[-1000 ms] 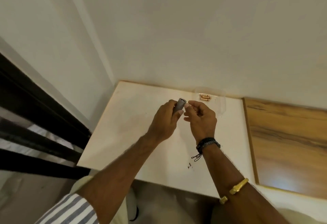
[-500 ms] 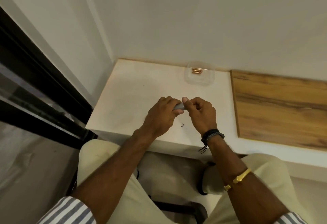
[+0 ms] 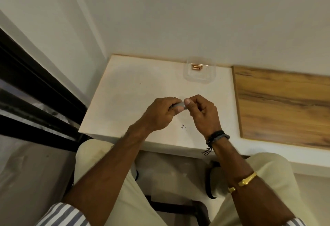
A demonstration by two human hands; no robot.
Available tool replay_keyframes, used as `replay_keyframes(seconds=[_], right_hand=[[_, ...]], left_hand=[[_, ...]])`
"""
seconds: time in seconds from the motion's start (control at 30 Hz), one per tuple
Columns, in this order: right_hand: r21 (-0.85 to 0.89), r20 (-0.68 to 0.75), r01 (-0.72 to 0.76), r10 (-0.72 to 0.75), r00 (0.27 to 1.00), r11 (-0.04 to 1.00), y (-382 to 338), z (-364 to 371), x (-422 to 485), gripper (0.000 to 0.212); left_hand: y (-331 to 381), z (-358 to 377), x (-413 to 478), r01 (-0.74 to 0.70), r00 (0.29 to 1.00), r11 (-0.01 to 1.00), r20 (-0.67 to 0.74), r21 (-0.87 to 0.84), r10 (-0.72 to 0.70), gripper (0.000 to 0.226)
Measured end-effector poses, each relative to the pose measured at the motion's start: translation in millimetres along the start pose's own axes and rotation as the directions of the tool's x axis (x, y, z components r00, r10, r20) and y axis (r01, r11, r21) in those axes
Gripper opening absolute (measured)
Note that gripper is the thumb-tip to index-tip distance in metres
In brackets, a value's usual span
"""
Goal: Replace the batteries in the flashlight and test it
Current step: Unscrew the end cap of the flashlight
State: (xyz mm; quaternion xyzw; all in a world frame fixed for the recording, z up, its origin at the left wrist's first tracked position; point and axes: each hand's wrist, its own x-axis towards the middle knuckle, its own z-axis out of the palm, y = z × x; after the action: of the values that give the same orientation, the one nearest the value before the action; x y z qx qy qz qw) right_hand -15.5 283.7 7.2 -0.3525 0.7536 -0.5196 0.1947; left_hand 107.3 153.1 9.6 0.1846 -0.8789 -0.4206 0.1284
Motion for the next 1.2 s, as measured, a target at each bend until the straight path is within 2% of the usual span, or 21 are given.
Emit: replay_keyframes(seconds=[0.1, 0.17, 0.27, 0.37, 0.5, 0.57, 0.67, 0.73, 0.8, 0.87, 0.93, 1.1, 1.13, 1.2], right_hand=[[0.06, 0.082, 0.057, -0.062, 0.995, 0.997, -0.6, -4.5, 6.8, 0.016], [0.072, 0.13, 0.063, -0.072, 0.989, 0.995, -2.9, -7.8, 11.8, 0.018], [-0.001, 0.09, -0.025, 0.025, 0.996, 1.0, -8.8, -6.4, 15.6, 0.028], [-0.113, 0.095, -0.014, 0.025, 0.995, 0.993, -8.4, -3.4, 16.6, 0.031], [-0.028, 0.131, 0.084, -0.08, 0.988, 0.996, -0.3, -5.9, 10.3, 0.016], [0.018, 0.138, 0.095, -0.096, 0.986, 0.995, 4.3, -6.9, 5.9, 0.022], [0.048, 0.1, -0.048, 0.043, 0.994, 0.998, 3.8, -5.9, 2.4, 0.032], [-0.003, 0.056, -0.102, 0.102, 0.993, 0.995, 4.0, -5.0, 2.7, 0.037], [-0.028, 0.046, -0.078, 0.079, 0.996, 0.997, 4.8, -4.5, 2.5, 0.029], [0.012, 0.079, -0.005, 0.004, 0.997, 1.0, 8.7, -6.7, 2.0, 0.013], [0.027, 0.11, 0.061, -0.063, 0.992, 0.998, 13.2, -9.5, 1.8, 0.02], [0.031, 0.081, -0.114, 0.111, 0.99, 0.993, 8.0, -7.6, 1.4, 0.037], [0.007, 0.081, -0.103, 0.102, 0.992, 0.995, 9.0, -6.6, 0.5, 0.037], [0.021, 0.099, -0.051, 0.049, 0.994, 0.998, 14.6, -6.5, -1.5, 0.02]], left_hand=[[-0.6, -2.7, 2.0, 0.052, 0.998, 0.994, 0.027, -0.093, -0.049, 0.023], [-3.5, -3.2, 1.6, 0.048, 0.999, 0.994, 0.0, -0.097, -0.049, 0.025], [-9.0, -1.4, -0.7, 0.01, 0.999, 0.999, -0.037, -0.05, -0.012, 0.024], [-11.0, 2.3, -3.2, -0.013, 0.998, 1.0, -0.056, -0.016, 0.012, 0.028], [-15.3, 5.9, -6.5, -0.014, 0.996, 0.999, -0.089, 0.046, 0.018, 0.031], [-15.8, 6.3, -8.1, -0.016, 0.994, 0.995, -0.105, 0.1, 0.026, 0.035], [-15.3, 8.4, -10.7, -0.011, 0.994, 0.987, -0.104, 0.163, 0.028, 0.037], [-15.4, 10.6, -11.4, 0.003, 0.996, 0.981, -0.086, 0.194, 0.014, 0.041], [-14.9, 12.9, -11.5, 0.004, 0.996, 0.978, -0.083, 0.207, 0.013, 0.043], [-13.7, 13.8, -11.1, 0.001, 0.994, 0.98, -0.105, 0.201, 0.02, 0.041], [-13.5, 14.9, -10.1, 0.009, 0.992, 0.976, -0.123, 0.219, 0.018, 0.041], [-12.6, 19.5, -12.0, -0.002, 0.993, 0.965, -0.116, 0.263, 0.034, 0.038], [-11.9, 20.2, -12.5, -0.008, 0.993, 0.962, -0.109, 0.274, 0.039, 0.038], [-12.0, 21.1, -13.4, -0.003, 0.994, 0.961, -0.104, 0.278, 0.033, 0.038]])
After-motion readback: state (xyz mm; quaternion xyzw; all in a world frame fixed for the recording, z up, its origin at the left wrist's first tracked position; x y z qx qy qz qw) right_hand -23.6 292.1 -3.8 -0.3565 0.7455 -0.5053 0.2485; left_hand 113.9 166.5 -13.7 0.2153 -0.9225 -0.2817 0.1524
